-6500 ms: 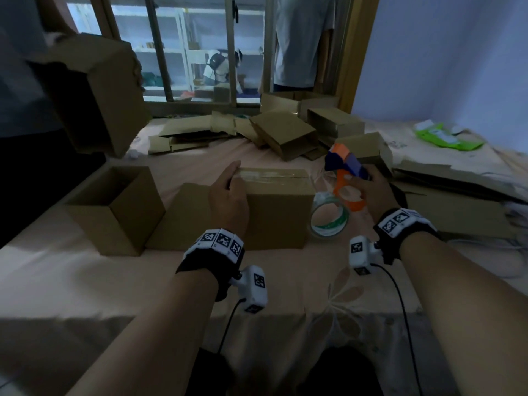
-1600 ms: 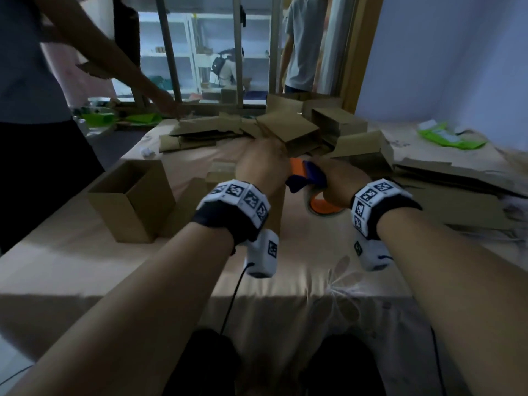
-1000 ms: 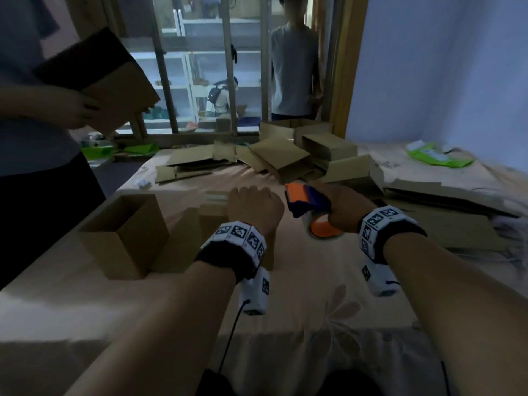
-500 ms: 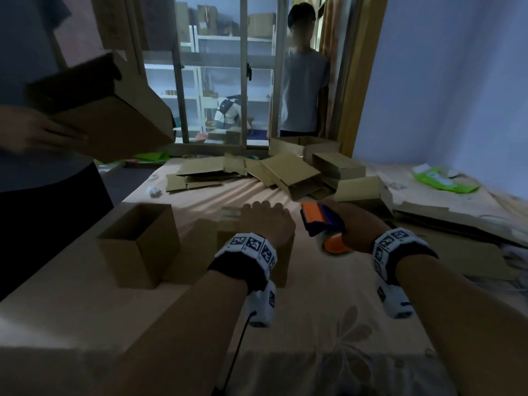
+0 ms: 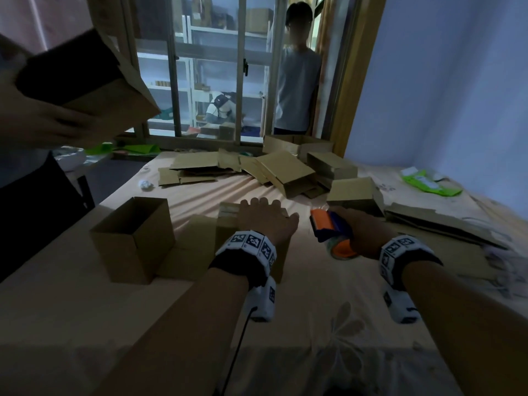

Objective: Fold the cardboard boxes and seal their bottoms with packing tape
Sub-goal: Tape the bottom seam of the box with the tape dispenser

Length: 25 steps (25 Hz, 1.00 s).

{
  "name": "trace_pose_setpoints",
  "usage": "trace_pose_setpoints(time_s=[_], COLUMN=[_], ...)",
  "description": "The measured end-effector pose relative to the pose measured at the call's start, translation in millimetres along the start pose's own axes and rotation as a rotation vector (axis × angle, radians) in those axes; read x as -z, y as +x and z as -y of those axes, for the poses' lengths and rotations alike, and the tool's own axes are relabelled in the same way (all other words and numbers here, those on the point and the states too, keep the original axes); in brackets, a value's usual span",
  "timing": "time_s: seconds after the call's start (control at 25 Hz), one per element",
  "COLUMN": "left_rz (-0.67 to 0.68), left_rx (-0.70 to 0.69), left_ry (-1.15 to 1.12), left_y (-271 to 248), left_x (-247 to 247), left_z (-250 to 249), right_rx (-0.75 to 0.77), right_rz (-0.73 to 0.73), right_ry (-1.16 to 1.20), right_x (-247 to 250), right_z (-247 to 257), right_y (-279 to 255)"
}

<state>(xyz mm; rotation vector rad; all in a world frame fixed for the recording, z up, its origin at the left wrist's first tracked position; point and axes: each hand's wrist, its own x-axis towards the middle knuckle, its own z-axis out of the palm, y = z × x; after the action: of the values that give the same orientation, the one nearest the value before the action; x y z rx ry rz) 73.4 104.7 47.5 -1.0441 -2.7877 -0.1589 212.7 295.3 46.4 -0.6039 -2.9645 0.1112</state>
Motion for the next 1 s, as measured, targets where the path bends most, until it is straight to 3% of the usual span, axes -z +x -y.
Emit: trace_pose_setpoints(time_s=[0.4, 1.0], left_rz=[0.012, -0.005], left_rx=[0.014, 0.022], left_ry=[-0.007, 0.025], left_y=[-5.1, -8.1], left_x=[4.0, 7.7], left_z=[1.9, -1.5], right_rx=[-0.017, 0.125], right_rz=[-0.037, -0.006], right_ry=[-0.12, -0.524], right_x=[-4.4, 32.5], right_z=[4.7, 41.8], right_y=[-3.0, 23.6])
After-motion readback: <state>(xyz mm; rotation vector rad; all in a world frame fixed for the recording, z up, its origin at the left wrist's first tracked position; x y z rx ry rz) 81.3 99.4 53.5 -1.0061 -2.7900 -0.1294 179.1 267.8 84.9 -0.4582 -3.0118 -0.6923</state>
